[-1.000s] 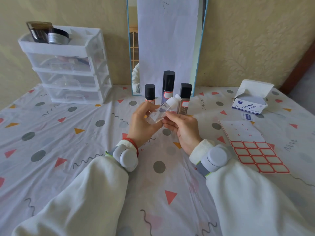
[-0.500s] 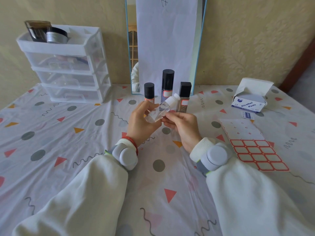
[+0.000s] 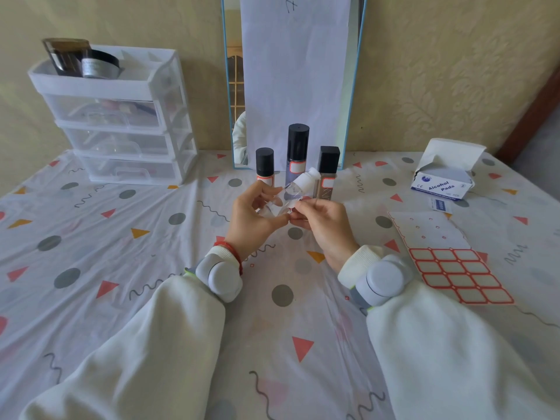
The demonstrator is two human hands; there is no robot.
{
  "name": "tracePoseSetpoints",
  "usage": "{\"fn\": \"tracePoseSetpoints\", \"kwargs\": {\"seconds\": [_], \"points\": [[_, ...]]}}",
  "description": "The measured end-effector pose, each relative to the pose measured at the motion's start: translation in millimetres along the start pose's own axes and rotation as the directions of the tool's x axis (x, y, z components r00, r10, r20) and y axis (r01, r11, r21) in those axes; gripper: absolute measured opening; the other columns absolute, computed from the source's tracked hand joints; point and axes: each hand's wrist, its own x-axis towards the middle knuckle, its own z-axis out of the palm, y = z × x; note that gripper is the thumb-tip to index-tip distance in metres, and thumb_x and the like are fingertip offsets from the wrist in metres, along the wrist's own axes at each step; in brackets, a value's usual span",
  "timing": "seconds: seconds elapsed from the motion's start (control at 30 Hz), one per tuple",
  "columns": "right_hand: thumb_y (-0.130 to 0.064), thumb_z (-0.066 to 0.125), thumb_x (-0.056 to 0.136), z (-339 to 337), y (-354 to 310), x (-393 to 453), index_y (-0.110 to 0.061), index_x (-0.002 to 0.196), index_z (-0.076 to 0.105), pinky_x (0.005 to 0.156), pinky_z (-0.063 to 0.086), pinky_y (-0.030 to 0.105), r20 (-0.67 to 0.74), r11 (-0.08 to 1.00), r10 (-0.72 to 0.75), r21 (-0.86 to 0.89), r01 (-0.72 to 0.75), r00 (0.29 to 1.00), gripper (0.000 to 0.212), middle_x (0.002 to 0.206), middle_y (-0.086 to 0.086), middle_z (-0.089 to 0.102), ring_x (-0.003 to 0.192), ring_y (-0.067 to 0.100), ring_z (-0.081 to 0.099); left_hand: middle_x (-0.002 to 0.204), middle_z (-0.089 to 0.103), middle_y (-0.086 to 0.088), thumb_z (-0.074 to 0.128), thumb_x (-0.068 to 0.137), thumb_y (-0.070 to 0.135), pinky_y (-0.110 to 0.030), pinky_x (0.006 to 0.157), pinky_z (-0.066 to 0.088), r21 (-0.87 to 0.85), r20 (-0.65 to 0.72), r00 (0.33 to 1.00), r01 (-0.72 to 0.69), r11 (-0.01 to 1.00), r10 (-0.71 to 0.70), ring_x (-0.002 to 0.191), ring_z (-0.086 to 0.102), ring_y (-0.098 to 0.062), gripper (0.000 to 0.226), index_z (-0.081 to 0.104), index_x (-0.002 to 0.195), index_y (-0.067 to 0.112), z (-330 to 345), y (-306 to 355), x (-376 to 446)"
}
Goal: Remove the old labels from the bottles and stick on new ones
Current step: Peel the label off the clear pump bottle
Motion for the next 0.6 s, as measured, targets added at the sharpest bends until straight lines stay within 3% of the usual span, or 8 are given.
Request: {"fn": "tracePoseSetpoints", "kwargs": {"seconds": [0.13,0.3,0.37,0.6], "points": [[-0.007,0.062,0.088,-0.1,-0.9,-1.0,-0.019,0.069,0.072,0.077,0.058,0.025,0.007,1.000,-0.009,0.001,0.009,1.000,0.024,0.066,-0.003,0.072,0.070,0.011,0.071,0.088,0.067,-0.019,0.082,0.066,-0.002,-0.046,0.073,0.055,-0.038,0.011,1.000,0.029,0.999,-0.029,0.078,0.064,-0.037,0.035,0.059,0.093,0.003,0.1,-0.3,0.2],[-0.005,0.062,0.088,0.2,-1.9,-1.4,-0.022,0.066,0.072,0.072,0.058,0.021,0.005,1.000,-0.020,0.008,0.020,1.000,0.028,0.066,-0.003,0.072,0.069,0.009,0.070,0.084,0.068,-0.014,0.081,0.068,-0.004,-0.018,0.054,0.047,-0.116,0.042,0.996,0.089,0.989,-0.084,0.062,0.060,-0.013,0.033,0.059,0.091,0.006,-0.1,2.0,0.8],[-0.005,0.062,0.088,0.2,-1.5,-1.5,-0.019,0.069,0.072,0.073,0.058,0.023,0.007,1.000,-0.026,0.005,0.026,1.000,0.026,0.066,-0.004,0.072,0.070,0.010,0.070,0.079,0.068,-0.007,0.080,0.068,-0.005,-0.013,0.049,0.043,-0.148,0.048,0.993,0.115,0.982,-0.109,0.056,0.058,-0.007,0.032,0.059,0.088,0.007,0.0,3.3,0.4],[-0.002,0.061,0.087,-0.2,-2.7,-1.5,-0.020,0.068,0.072,0.068,0.056,0.019,0.012,0.999,-0.031,0.026,0.030,0.999,0.028,0.066,-0.002,0.072,0.070,0.011,0.071,0.069,0.069,0.008,0.080,0.068,-0.005,-0.020,0.039,0.041,-0.221,0.065,0.986,0.167,0.961,-0.156,0.047,0.054,-0.009,0.034,0.061,0.082,0.020,-2.0,6.2,0.3]]}}
